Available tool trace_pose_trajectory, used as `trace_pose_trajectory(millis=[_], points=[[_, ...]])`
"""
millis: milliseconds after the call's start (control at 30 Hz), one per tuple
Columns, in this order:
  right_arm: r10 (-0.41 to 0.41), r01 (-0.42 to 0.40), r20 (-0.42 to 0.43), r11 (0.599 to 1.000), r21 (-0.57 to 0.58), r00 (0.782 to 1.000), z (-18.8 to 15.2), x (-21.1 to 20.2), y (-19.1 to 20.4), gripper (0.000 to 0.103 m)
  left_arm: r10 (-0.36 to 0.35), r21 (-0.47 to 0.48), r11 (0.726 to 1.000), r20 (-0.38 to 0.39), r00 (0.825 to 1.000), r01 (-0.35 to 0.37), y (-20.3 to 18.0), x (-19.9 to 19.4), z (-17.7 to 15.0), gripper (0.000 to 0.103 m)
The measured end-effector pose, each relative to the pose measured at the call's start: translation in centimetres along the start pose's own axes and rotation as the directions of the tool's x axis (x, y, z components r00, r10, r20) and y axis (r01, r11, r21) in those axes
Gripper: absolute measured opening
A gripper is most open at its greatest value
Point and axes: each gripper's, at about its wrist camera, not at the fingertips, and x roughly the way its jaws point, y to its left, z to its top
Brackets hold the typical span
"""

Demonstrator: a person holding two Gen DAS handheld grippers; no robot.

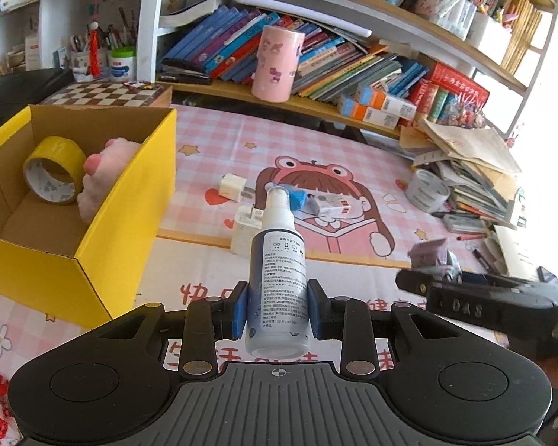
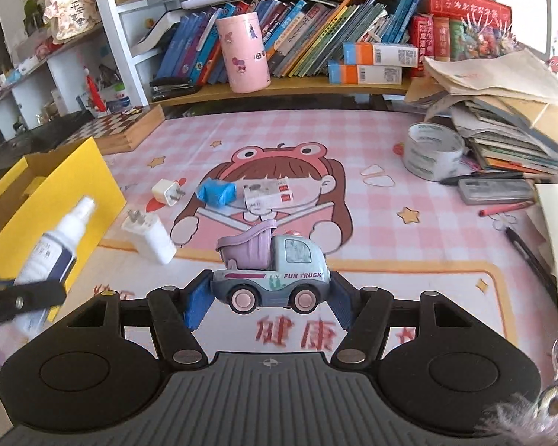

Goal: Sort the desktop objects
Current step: 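Lift the toy truck with the right gripper while the left gripper carries the bottle toward the box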

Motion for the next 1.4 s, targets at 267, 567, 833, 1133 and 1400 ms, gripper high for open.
trace_pose_trajectory(millis=[267,567,833,1133,1400], points=[[-0.061,0.061,0.018,0.998,0.0,0.998,-1.4,-3.1,1.3,0.061,-0.071,0.026,0.997,0.022,0.997,0.07,1.1,-1.9,-0.2,0.031],[-0.105,0.104,0.026,0.993,0.046,0.994,-3.9,-5.4,5.5,0.061,-0.147,0.082,0.986,0.005,0.989,0.146,3.9,-3.9,-0.9,0.031],[-0.13,0.13,0.008,0.99,0.056,0.991,-6.0,-7.0,9.8,0.061,-0.155,0.104,0.982,-0.003,0.988,0.155,7.3,-6.0,-2.7,0.031],[-0.131,0.131,0.002,0.991,0.039,0.991,-8.6,-8.1,15.3,0.061,-0.153,0.125,0.98,-0.022,0.988,0.155,11.6,-8.6,-4.5,0.031],[-0.104,0.105,-0.018,0.994,0.042,0.994,-11.0,-8.3,19.9,0.061,-0.149,0.145,0.977,-0.044,0.988,0.154,15.0,-10.8,-6.3,0.031]])
